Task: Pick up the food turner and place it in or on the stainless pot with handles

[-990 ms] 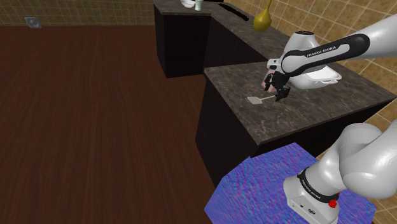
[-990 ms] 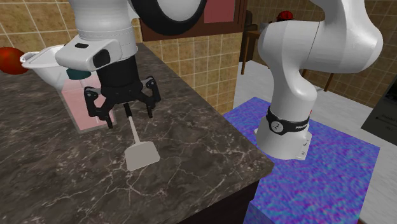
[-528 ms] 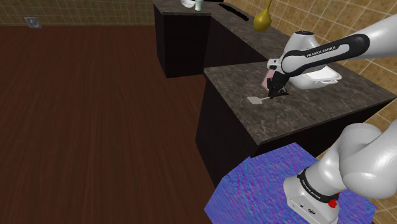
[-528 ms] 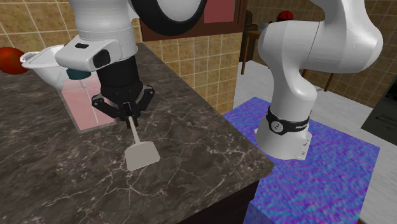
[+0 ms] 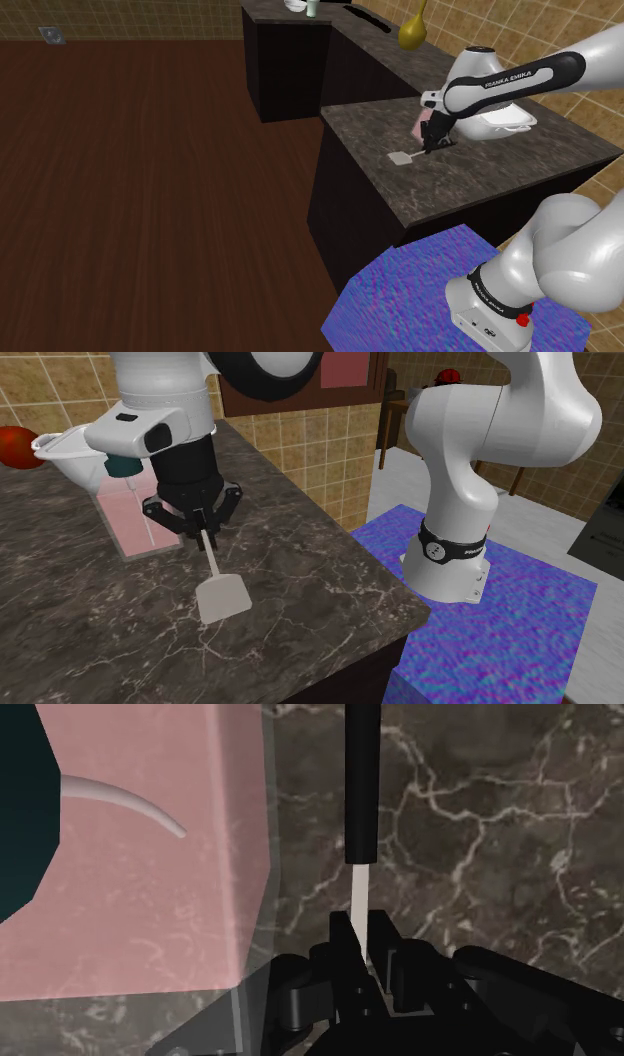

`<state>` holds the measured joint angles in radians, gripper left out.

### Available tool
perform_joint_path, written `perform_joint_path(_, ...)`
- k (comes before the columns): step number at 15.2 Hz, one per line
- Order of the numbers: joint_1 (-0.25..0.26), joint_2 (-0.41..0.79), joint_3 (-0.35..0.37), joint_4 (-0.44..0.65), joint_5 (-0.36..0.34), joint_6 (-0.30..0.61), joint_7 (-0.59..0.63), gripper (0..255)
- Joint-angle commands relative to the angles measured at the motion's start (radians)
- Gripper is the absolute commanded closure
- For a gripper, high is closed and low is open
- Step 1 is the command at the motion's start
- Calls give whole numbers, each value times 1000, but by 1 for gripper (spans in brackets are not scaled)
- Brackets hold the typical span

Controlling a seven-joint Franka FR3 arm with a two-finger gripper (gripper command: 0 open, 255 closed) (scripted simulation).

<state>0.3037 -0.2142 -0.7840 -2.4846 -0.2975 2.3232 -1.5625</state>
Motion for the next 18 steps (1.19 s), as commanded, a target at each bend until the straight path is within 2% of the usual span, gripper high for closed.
perform_joint_path(1, -4, -21, 9, 12, -10, -30, 8, 255)
perform_joint_path(18, -26, -163, 89, 144, -43, -294, 37, 255)
